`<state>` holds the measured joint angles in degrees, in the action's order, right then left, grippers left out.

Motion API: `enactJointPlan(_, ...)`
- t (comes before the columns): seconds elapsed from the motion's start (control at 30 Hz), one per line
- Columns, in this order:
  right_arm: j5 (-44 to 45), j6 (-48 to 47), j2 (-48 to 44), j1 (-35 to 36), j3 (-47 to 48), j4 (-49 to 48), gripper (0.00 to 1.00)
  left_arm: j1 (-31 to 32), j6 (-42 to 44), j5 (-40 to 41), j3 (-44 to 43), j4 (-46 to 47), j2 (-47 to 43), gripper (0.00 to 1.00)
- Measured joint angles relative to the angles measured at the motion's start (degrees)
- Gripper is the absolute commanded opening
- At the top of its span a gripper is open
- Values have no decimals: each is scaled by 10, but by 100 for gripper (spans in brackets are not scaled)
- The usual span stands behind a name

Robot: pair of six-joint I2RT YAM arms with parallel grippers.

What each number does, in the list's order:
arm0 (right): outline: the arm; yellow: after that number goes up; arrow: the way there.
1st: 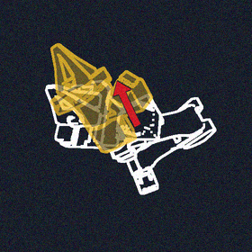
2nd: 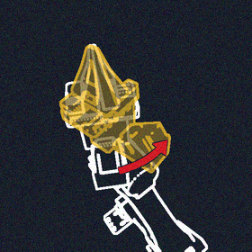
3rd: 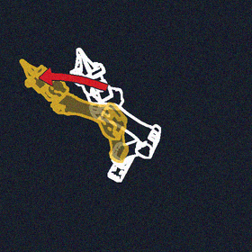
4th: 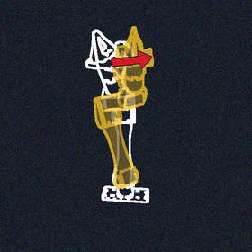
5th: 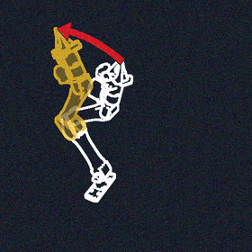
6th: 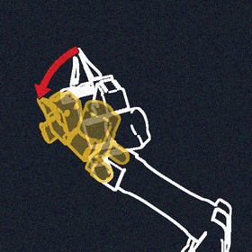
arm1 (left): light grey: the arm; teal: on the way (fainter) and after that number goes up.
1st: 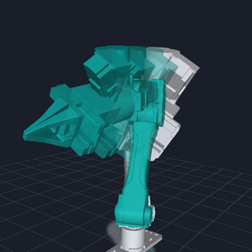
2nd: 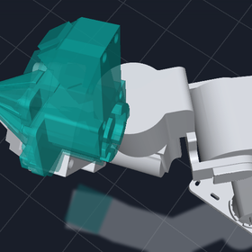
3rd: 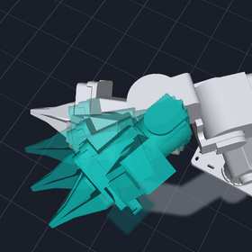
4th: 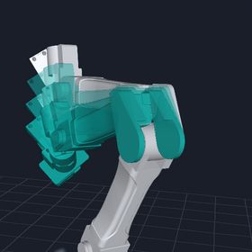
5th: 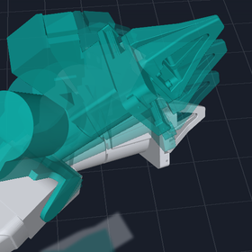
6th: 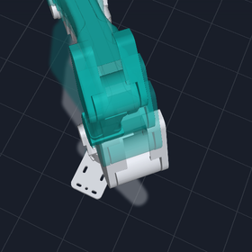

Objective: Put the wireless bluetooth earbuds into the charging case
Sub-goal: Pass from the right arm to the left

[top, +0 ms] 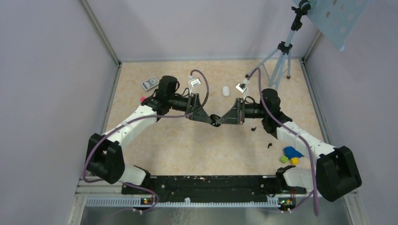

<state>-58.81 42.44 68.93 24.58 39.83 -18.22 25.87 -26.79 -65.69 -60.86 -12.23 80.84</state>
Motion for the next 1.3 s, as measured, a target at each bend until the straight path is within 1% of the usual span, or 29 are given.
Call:
enactJointPlan(0.07,-12,14,7,2,0,-24,0,12,-8,-7,0,11,5,85)
enactJointPlan(0.27,-31,40,25,8,0,-65,0,43,-22,-18,-5,17,35,62)
enactJointPlan(0.3,-33,42,27,9,0,-68,0,46,-24,-19,-5,17,37,61)
enactJointPlan(0.37,-36,43,31,9,0,-73,0,48,-28,-19,-5,17,37,61)
enactJointPlan(0.43,-38,43,34,9,0,-76,0,48,-32,-20,-7,21,37,62)
enactJointPlan(0.6,-41,43,35,9,0,-76,0,48,-38,-20,-7,29,37,74)
enactJointPlan(0.63,-40,42,35,9,0,-76,0,48,-39,-20,-7,31,37,74)
enactJointPlan(0.73,-40,41,35,9,0,-75,0,48,-42,-20,-9,33,37,71)
enactJointPlan(0.97,-38,23,35,9,0,-43,0,43,-51,-24,-10,49,37,54)
enactJointPlan(1.17,-39,21,23,9,0,-43,0,40,-62,-22,-7,63,37,40)
enactJointPlan(1.23,-39,19,22,9,0,-43,0,39,-66,-22,-4,69,37,30)
enactJointPlan(1.3,-39,19,22,9,0,-42,0,38,-65,-26,0,77,37,18)
